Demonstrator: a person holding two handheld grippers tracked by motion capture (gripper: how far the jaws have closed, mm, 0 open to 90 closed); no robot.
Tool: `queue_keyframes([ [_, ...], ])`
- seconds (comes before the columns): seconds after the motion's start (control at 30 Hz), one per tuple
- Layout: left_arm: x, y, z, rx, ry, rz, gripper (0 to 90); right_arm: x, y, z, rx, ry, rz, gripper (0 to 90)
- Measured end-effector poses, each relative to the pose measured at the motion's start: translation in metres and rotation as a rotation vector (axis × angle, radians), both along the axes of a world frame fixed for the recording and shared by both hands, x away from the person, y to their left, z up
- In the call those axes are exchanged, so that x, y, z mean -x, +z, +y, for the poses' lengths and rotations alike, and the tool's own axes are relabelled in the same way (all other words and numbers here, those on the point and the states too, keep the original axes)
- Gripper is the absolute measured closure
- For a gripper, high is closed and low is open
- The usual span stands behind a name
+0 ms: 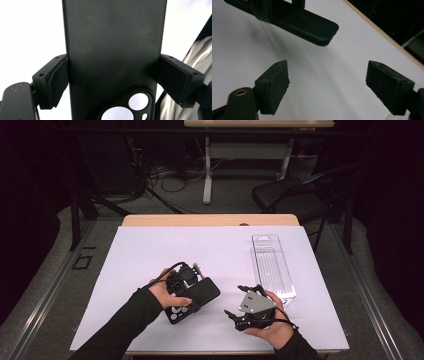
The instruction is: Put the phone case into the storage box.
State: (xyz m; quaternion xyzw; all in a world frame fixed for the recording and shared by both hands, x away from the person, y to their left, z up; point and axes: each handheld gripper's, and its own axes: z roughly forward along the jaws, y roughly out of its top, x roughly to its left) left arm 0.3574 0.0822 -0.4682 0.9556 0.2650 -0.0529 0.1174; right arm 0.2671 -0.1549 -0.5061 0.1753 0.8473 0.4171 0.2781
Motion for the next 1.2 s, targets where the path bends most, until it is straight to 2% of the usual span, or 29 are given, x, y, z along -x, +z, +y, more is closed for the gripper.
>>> queue_keyframes([
  [0.1, -0.001, 0.000, 0.001, 0.002, 0.010, 0.000, 14.7, -0.001, 0.001, 0.006, 0.086, 0.010, -0.067, 20.6],
  [0.13, -0.001, 0.000, 0.001, 0.002, 0.010, 0.000, 14.7, -0.001, 0.001, 0.006, 0.086, 0.010, -0.067, 20.6],
  [0.17, -0.001, 0.001, 0.001, -0.002, 0.010, -0.003, 14.7, -0.002, 0.000, 0.009, 0.119, 0.028, -0.090, 21.4],
  [0.2, -0.001, 0.001, 0.002, -0.001, 0.015, -0.002, 14.7, -0.003, -0.001, 0.010, 0.125, 0.029, -0.099, 21.5],
  [0.23, -0.001, 0.001, 0.002, -0.001, 0.015, -0.002, 14.7, -0.003, -0.001, 0.010, 0.125, 0.029, -0.099, 21.5],
  [0.27, -0.002, 0.002, 0.002, -0.001, 0.014, -0.003, 14.7, -0.003, -0.002, 0.013, 0.145, 0.036, -0.097, 22.0],
  [0.43, -0.002, 0.003, 0.002, -0.005, 0.015, -0.001, 14.7, -0.005, -0.004, 0.017, 0.160, 0.057, -0.119, 23.0],
  [0.53, -0.002, 0.004, 0.002, -0.006, 0.016, 0.001, 14.7, -0.006, -0.002, 0.020, 0.182, 0.072, -0.137, 27.9],
  [0.6, -0.003, 0.004, 0.002, -0.005, 0.013, -0.003, 14.7, -0.006, -0.002, 0.021, 0.176, 0.072, -0.152, 28.5],
  [0.63, -0.003, 0.004, 0.001, -0.007, 0.014, -0.004, 14.7, -0.006, -0.002, 0.021, 0.194, 0.074, -0.173, 32.3],
  [0.7, -0.003, 0.005, 0.001, -0.008, 0.013, -0.002, 14.7, -0.006, -0.002, 0.021, 0.213, 0.072, -0.182, 34.2],
  [0.9, -0.003, 0.005, 0.000, -0.016, 0.010, -0.002, 14.7, -0.006, -0.003, 0.021, 0.240, 0.073, -0.214, 38.2],
  [1.07, -0.003, 0.005, -0.002, -0.016, 0.006, -0.005, 14.7, -0.005, -0.003, 0.021, 0.241, 0.076, -0.238, 40.3],
  [1.13, -0.003, 0.006, -0.002, -0.014, 0.005, 0.000, 14.7, -0.003, -0.004, 0.020, 0.233, 0.068, -0.228, 41.2],
  [1.2, -0.003, 0.005, -0.003, -0.018, 0.006, -0.003, 14.7, -0.004, -0.004, 0.020, 0.238, 0.089, -0.243, 41.7],
])
